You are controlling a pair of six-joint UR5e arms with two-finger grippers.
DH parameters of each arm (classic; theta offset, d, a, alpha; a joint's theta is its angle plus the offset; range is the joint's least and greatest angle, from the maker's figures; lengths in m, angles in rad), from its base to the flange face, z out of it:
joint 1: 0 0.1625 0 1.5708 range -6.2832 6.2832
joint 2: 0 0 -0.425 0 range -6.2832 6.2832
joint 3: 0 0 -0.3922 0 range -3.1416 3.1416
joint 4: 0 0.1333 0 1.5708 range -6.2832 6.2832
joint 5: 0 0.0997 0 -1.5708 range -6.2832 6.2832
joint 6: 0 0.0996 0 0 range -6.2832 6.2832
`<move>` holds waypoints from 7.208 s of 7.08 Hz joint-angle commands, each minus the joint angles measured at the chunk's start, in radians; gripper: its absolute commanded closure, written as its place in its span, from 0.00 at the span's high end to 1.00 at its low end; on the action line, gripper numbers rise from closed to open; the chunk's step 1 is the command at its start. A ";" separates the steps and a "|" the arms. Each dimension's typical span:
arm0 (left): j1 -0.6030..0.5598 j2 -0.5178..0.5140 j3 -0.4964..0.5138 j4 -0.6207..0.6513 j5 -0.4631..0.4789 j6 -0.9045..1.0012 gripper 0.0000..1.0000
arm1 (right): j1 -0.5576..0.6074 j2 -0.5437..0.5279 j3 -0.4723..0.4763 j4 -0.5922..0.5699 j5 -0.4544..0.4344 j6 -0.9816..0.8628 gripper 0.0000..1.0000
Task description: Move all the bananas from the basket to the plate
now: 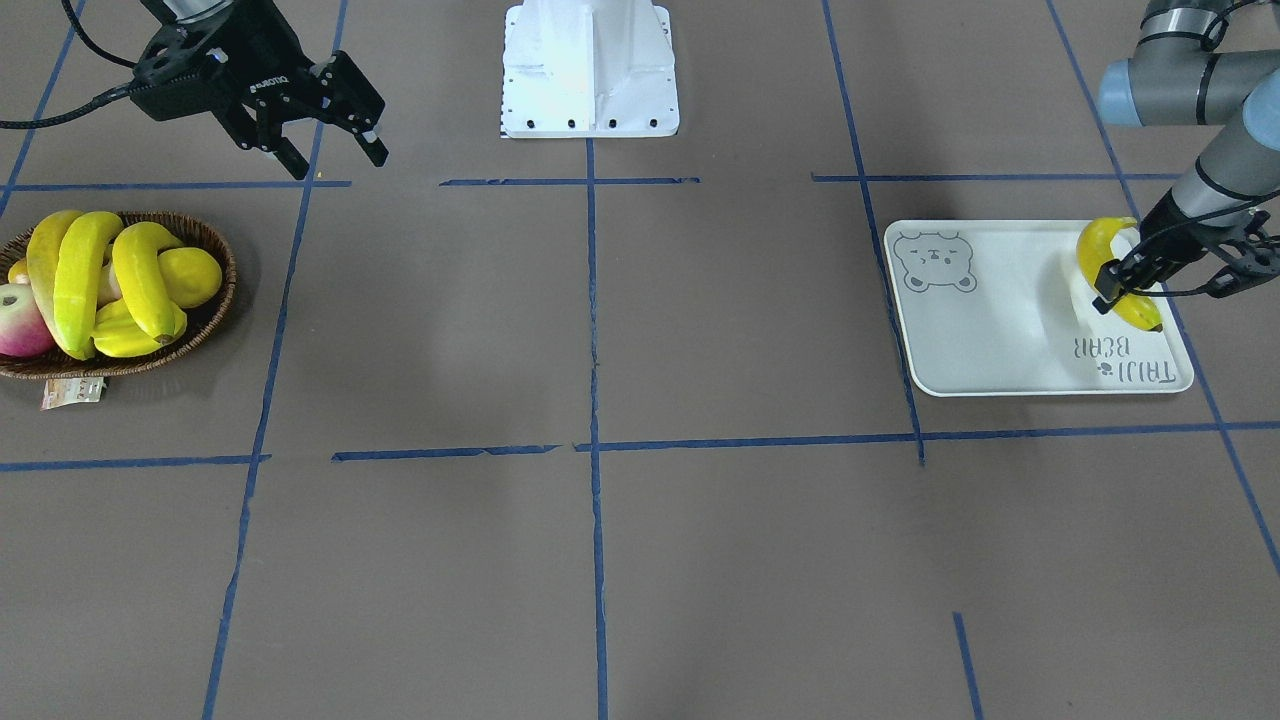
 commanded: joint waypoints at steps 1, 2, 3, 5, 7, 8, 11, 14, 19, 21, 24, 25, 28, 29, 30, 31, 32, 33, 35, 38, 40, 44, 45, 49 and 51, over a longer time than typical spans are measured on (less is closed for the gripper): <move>-0.014 -0.043 0.060 0.001 0.001 0.055 0.00 | 0.000 0.004 0.003 -0.001 -0.001 0.000 1.00; -0.014 -0.061 0.072 0.001 0.001 0.055 0.00 | 0.000 0.004 0.003 0.001 -0.001 0.000 1.00; -0.014 -0.063 0.072 0.001 0.001 0.055 0.00 | 0.000 0.004 0.005 -0.001 0.000 0.000 1.00; -0.031 -0.065 0.071 -0.003 -0.005 0.058 0.88 | 0.000 0.001 0.005 -0.001 -0.001 0.000 1.00; -0.052 -0.065 0.065 -0.001 -0.016 0.099 0.99 | 0.003 -0.008 0.003 -0.001 0.005 -0.017 1.00; -0.063 -0.065 0.059 0.001 -0.018 0.099 0.99 | 0.008 -0.034 0.006 0.002 0.011 -0.038 1.00; -0.198 -0.088 0.028 0.002 -0.230 0.101 0.99 | 0.058 -0.230 0.052 0.030 0.013 -0.272 1.00; -0.200 -0.086 -0.076 0.077 -0.233 0.094 1.00 | 0.188 -0.482 -0.108 0.418 0.135 -0.394 1.00; -0.198 -0.083 -0.078 0.077 -0.228 0.090 1.00 | 0.187 -0.476 -0.270 0.592 0.135 -0.385 1.00; -0.198 -0.085 -0.078 0.077 -0.228 0.090 0.99 | 0.186 -0.476 -0.291 0.587 0.132 -0.391 0.99; -0.198 -0.083 -0.077 0.077 -0.228 0.091 0.99 | 0.160 -0.474 -0.317 0.585 0.129 -0.390 0.95; -0.198 -0.083 -0.077 0.077 -0.228 0.091 0.99 | 0.146 -0.474 -0.321 0.585 0.128 -0.390 0.91; -0.198 -0.082 -0.073 0.077 -0.228 0.093 0.99 | 0.143 -0.484 -0.324 0.585 0.129 -0.393 0.84; -0.198 -0.082 -0.075 0.077 -0.228 0.093 1.00 | 0.141 -0.481 -0.331 0.585 0.129 -0.393 0.84; -0.198 -0.082 -0.075 0.077 -0.228 0.091 1.00 | 0.141 -0.482 -0.331 0.585 0.129 -0.393 0.83; -0.198 -0.083 -0.073 0.077 -0.228 0.091 1.00 | 0.140 -0.484 -0.333 0.585 0.129 -0.393 0.83; -0.198 -0.083 -0.073 0.077 -0.228 0.091 0.99 | 0.138 -0.484 -0.333 0.585 0.129 -0.393 0.80; -0.198 -0.083 -0.073 0.077 -0.228 0.091 0.99 | 0.139 -0.482 -0.333 0.585 0.129 -0.393 0.64; -0.198 -0.085 -0.073 0.077 -0.228 0.093 0.99 | 0.139 -0.479 -0.331 0.585 0.141 -0.393 0.22; -0.198 -0.083 -0.075 0.077 -0.229 0.091 0.99 | 0.178 -0.474 -0.317 0.587 0.180 -0.394 0.02; -0.198 -0.088 -0.077 0.079 -0.229 0.090 1.00 | 0.318 -0.471 -0.304 0.585 0.375 -0.394 0.01; -0.137 -0.213 -0.081 0.077 -0.240 0.059 0.99 | 0.240 -0.138 -0.281 0.454 0.337 -0.368 0.01; -0.113 -0.279 -0.083 0.068 -0.242 0.020 0.99 | 0.180 -0.034 -0.281 0.384 0.276 -0.348 0.01; 0.058 -0.572 -0.078 0.004 -0.234 -0.411 0.99 | -0.090 0.309 -0.284 0.153 -0.017 -0.166 0.01; 0.105 -0.620 -0.075 -0.187 -0.217 -0.642 0.99 | -0.164 0.360 -0.284 0.134 -0.104 -0.124 0.01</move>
